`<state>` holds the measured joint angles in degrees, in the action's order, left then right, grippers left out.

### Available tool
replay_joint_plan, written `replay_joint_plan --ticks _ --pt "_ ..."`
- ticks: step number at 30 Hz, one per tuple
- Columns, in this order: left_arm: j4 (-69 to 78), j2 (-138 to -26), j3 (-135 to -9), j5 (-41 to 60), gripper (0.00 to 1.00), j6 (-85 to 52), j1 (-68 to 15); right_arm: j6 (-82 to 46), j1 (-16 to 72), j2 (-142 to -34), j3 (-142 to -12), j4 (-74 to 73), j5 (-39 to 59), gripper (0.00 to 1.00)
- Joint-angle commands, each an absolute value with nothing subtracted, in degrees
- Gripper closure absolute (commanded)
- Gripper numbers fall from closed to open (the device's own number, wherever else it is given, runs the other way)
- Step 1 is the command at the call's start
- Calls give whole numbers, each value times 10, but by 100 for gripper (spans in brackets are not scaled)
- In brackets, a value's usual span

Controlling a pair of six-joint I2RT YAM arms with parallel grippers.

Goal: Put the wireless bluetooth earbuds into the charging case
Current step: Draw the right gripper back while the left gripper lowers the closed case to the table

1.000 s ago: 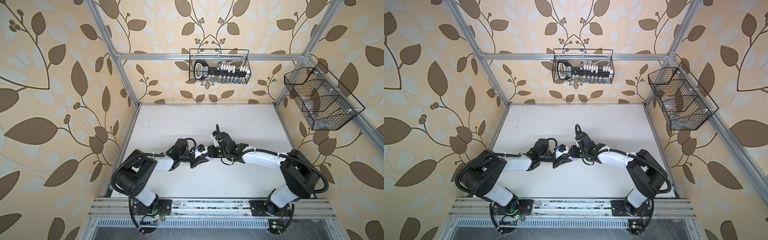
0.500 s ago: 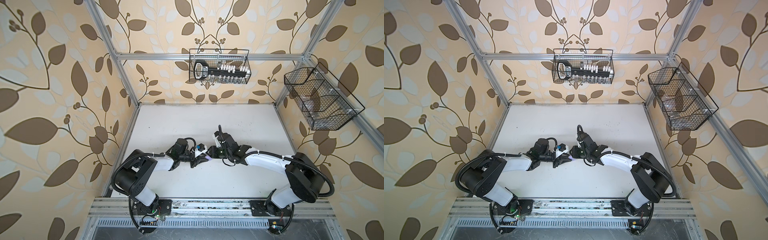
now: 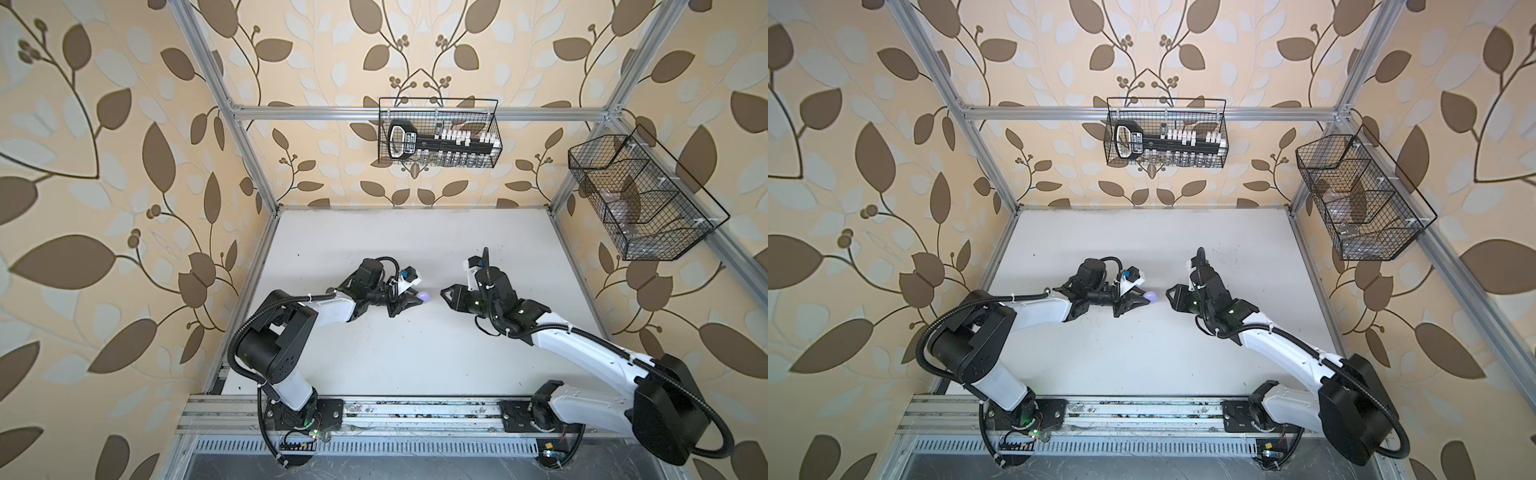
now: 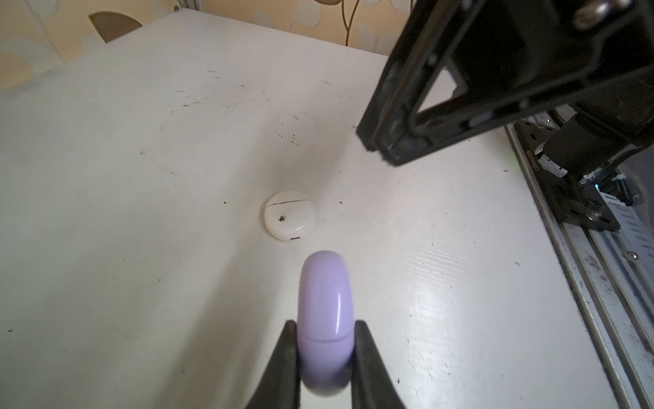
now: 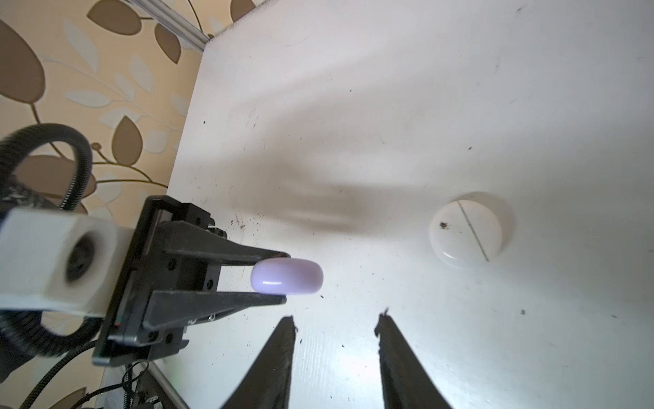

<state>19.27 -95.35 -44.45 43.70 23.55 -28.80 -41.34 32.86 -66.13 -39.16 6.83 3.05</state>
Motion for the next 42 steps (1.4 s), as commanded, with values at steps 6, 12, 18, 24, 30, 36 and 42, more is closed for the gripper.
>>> replay_joint_plan --ticks 6,12,18,24,30,36,42 --pt "72 -1005 -530 450 100 185 -284 -382 288 -549 -344 164 -28 57" --pt "-9 -1049 -590 447 100 154 -280 -379 267 -503 -314 184 -23 56" --pt "-90 -1083 -646 446 100 137 -272 -376 255 -483 -300 195 -23 56" --pt "-184 -1124 -706 442 100 131 -263 -369 244 -478 -293 205 -20 56" --pt "-214 -1150 -732 457 93 125 -254 -366 238 -476 -293 209 -16 55" --pt "-207 -1149 -729 455 77 116 -250 -363 233 -476 -294 211 -12 55" --pt "-207 -1151 -729 455 71 112 -248 -361 232 -478 -293 211 -10 55"
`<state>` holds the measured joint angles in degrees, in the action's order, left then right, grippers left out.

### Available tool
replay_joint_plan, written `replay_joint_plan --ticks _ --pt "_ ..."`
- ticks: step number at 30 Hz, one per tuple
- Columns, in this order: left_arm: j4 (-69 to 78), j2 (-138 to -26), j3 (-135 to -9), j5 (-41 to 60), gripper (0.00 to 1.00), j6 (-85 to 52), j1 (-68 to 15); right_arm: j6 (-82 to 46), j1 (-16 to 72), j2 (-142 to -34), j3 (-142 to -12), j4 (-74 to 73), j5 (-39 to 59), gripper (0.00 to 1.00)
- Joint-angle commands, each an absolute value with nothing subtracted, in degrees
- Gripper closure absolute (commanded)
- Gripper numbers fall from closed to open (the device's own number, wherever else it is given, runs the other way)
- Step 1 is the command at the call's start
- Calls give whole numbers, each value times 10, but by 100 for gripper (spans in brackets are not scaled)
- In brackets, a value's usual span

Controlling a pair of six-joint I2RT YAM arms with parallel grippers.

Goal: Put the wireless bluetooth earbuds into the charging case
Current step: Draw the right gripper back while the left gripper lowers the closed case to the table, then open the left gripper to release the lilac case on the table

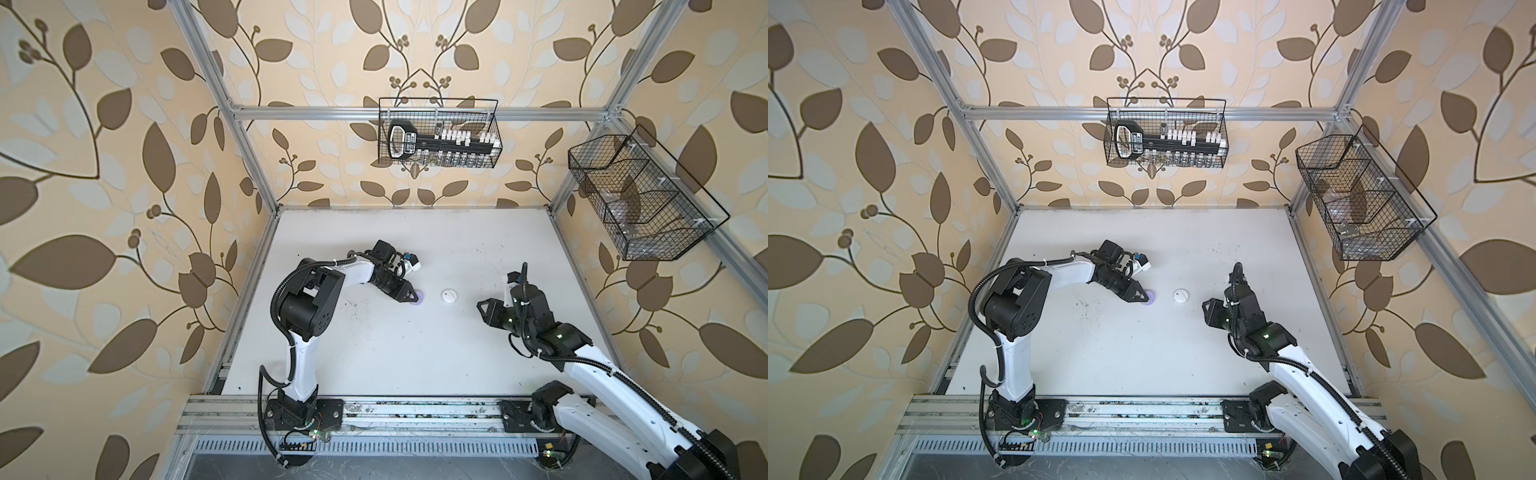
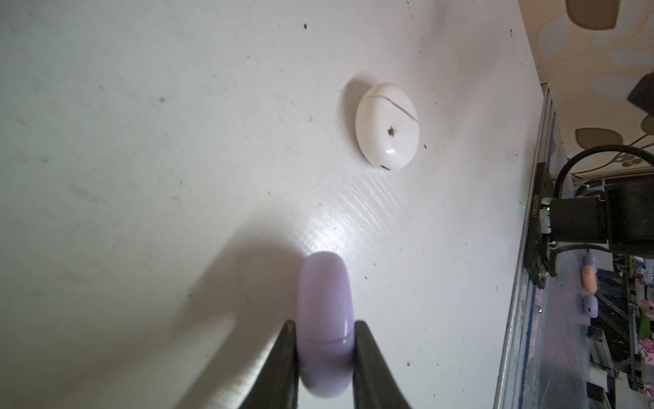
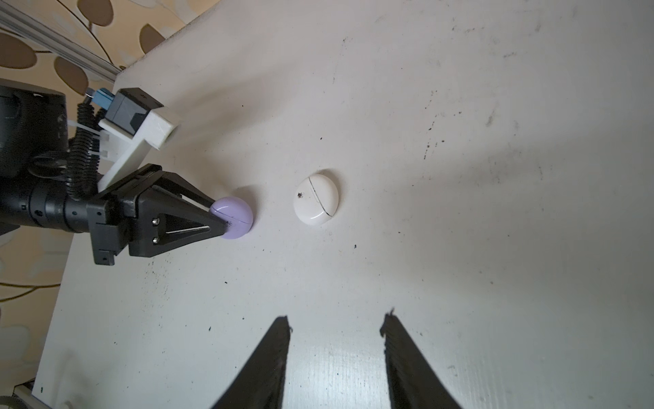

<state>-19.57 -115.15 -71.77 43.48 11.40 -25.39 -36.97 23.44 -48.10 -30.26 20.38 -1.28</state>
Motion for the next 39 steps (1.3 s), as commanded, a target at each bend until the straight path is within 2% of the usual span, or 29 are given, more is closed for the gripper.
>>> replay_joint_plan --ticks 1,8,11,12,13,24,31,34,39 --pt "-206 -1151 -729 453 71 112 -247 -361 231 -477 -294 212 -10 55" --pt "-210 -1156 -734 438 65 105 -243 -361 229 -470 -291 216 -12 55" --pt "-209 -1156 -734 430 59 105 -243 -361 226 -466 -291 218 -12 55" --pt "-210 -1155 -733 430 52 105 -242 -360 225 -465 -291 219 -12 55" --pt "-209 -1155 -733 428 51 105 -241 -360 224 -464 -291 220 -12 55" --pt "-213 -1142 -731 381 49 117 -234 -343 198 -454 -298 232 -13 55" --pt "-212 -1089 -723 358 48 125 -200 -305 130 -461 -325 245 -5 54" --pt "-206 -1059 -714 351 46 126 -177 -287 85 -478 -341 242 24 52" --pt "-183 -1001 -691 352 43 123 -130 -260 22 -503 -367 230 58 40"
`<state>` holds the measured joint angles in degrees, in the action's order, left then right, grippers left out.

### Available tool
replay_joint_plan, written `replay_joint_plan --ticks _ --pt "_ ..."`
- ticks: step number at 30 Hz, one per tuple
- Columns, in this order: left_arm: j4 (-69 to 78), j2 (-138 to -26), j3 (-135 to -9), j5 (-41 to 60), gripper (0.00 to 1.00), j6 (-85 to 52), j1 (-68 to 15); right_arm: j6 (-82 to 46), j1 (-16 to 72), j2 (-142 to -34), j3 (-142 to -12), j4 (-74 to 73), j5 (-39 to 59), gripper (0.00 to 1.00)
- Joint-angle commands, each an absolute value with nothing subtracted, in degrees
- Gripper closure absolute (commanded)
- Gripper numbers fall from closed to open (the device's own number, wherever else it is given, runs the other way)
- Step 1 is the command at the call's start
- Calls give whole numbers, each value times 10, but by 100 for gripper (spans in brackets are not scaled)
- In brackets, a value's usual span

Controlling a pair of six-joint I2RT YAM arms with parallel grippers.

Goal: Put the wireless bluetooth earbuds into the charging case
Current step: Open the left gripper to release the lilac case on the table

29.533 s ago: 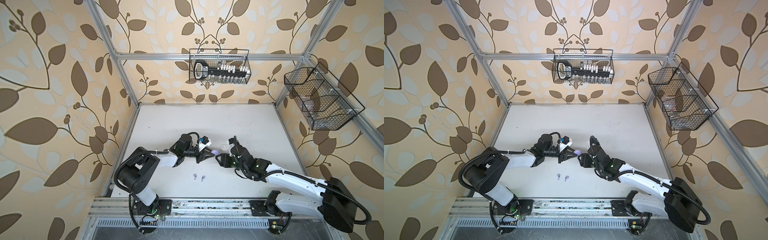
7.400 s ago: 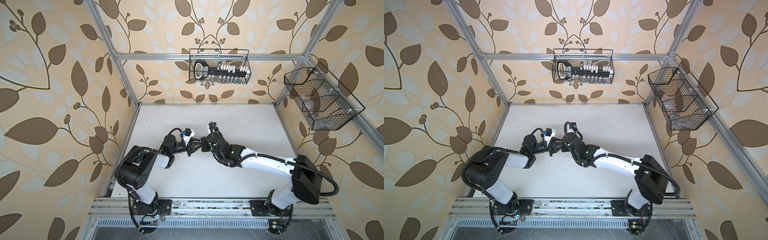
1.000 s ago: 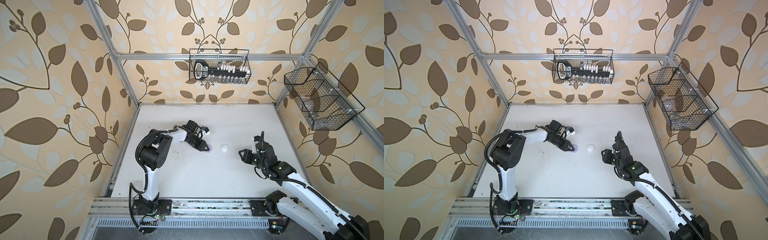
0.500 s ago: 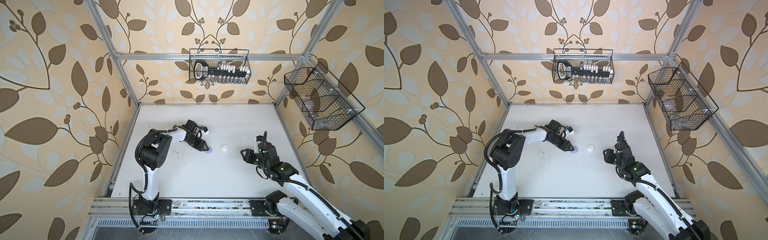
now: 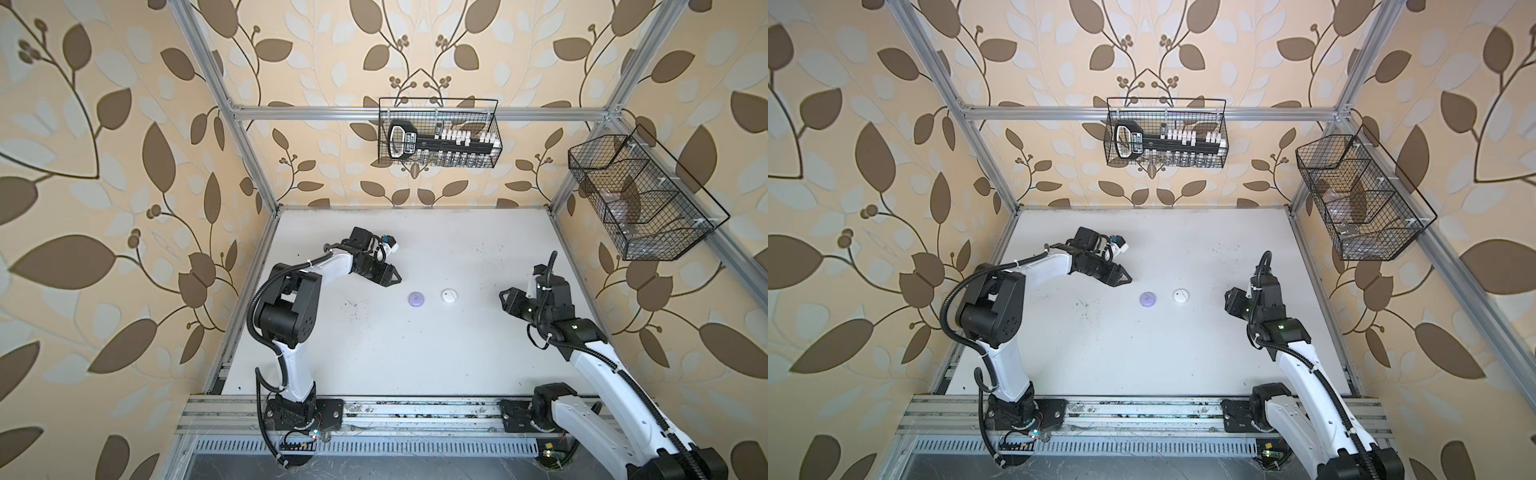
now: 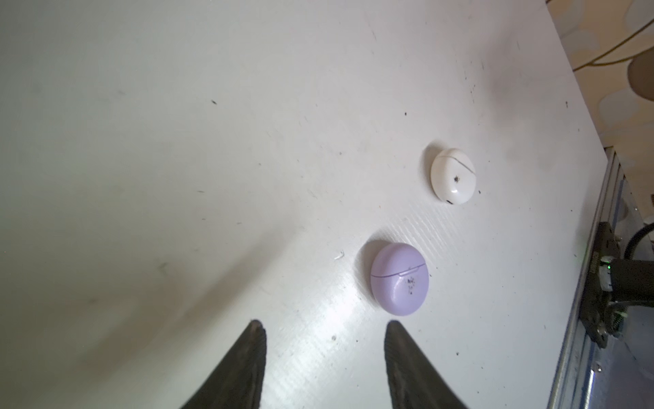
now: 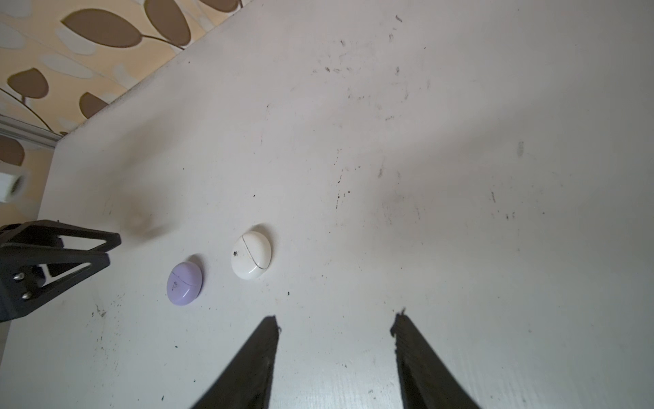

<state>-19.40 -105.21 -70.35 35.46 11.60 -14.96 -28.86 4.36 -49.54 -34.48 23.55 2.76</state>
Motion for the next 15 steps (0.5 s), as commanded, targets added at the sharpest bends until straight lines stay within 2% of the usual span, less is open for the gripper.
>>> replay_joint_plan --ticks 1,6,9,12,13,14,15 --pt "-179 -989 -687 352 43 124 -119 -256 9 -508 -370 226 70 38" --pt "-156 -938 -652 353 40 132 -74 -242 -33 -532 -383 206 106 24" --pt "-125 -903 -615 343 28 126 -53 -247 -45 -543 -387 192 113 14" --pt "-91 -868 -575 329 25 111 -35 -246 -48 -559 -400 188 108 10" --pt "-77 -857 -561 323 8 102 -29 -246 -49 -564 -403 187 102 9" --pt "-68 -849 -550 319 1 95 -25 -247 -50 -568 -406 186 99 9" --pt "-59 -840 -539 311 1 89 -20 -246 -51 -572 -408 183 94 8"
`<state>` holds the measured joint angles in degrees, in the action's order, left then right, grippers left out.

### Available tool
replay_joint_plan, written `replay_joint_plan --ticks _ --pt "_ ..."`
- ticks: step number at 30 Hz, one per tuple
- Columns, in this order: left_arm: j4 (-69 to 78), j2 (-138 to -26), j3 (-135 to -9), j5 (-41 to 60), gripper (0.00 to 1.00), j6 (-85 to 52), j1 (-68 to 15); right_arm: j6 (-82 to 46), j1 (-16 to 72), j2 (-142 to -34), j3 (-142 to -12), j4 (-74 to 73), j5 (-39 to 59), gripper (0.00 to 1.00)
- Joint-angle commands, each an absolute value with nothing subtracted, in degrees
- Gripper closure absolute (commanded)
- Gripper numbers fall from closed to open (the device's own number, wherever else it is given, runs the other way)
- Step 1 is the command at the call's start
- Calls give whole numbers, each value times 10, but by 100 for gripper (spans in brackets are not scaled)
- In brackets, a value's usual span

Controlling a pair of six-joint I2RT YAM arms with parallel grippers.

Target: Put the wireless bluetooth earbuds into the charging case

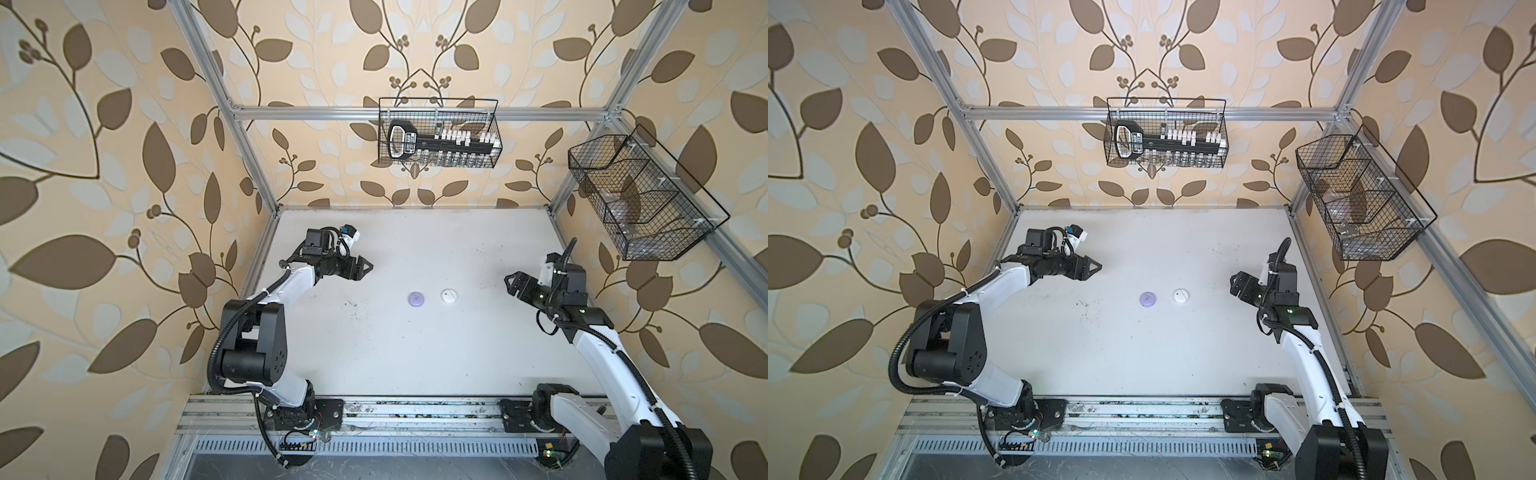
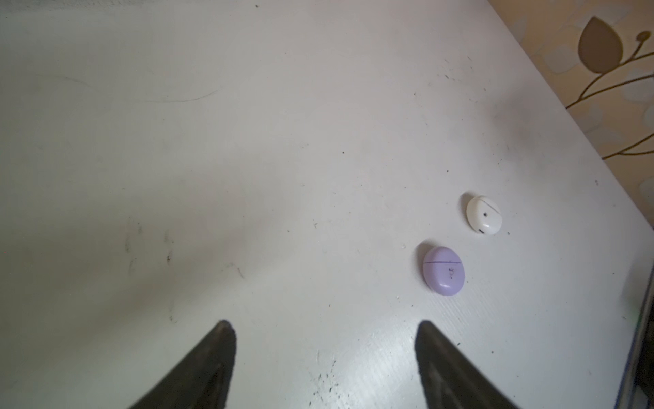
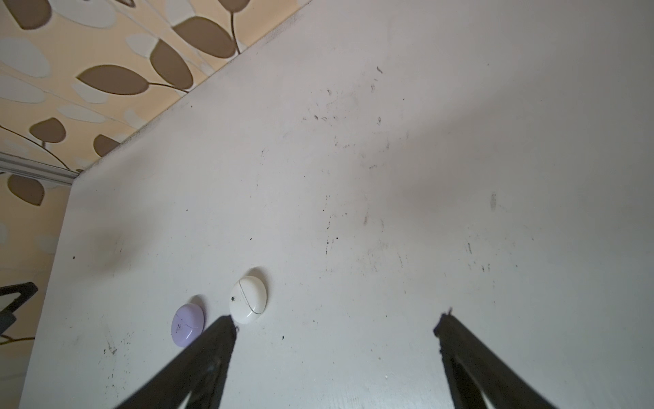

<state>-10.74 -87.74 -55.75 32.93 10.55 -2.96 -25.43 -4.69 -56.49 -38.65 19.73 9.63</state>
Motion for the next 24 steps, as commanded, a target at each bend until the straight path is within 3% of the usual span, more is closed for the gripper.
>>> replay_joint_plan --ticks 1,9,11,12,17,24 --pt "-51 -834 -529 304 1 83 -16 -247 -52 -575 -410 182 87 8" --pt "12 -796 -464 142 1 -7 5 -227 -34 -540 -359 108 -62 11" --pt "25 -789 -448 111 1 -16 6 -226 -22 -505 -314 52 -82 4" --pt "37 -784 -432 106 1 -11 6 -221 -12 -486 -291 24 -99 0" --pt "130 -781 -364 97 1 1 9 -171 42 -436 -253 -19 -188 0" --pt "202 -783 -346 97 1 -2 25 -142 59 -462 -251 -31 -204 0"
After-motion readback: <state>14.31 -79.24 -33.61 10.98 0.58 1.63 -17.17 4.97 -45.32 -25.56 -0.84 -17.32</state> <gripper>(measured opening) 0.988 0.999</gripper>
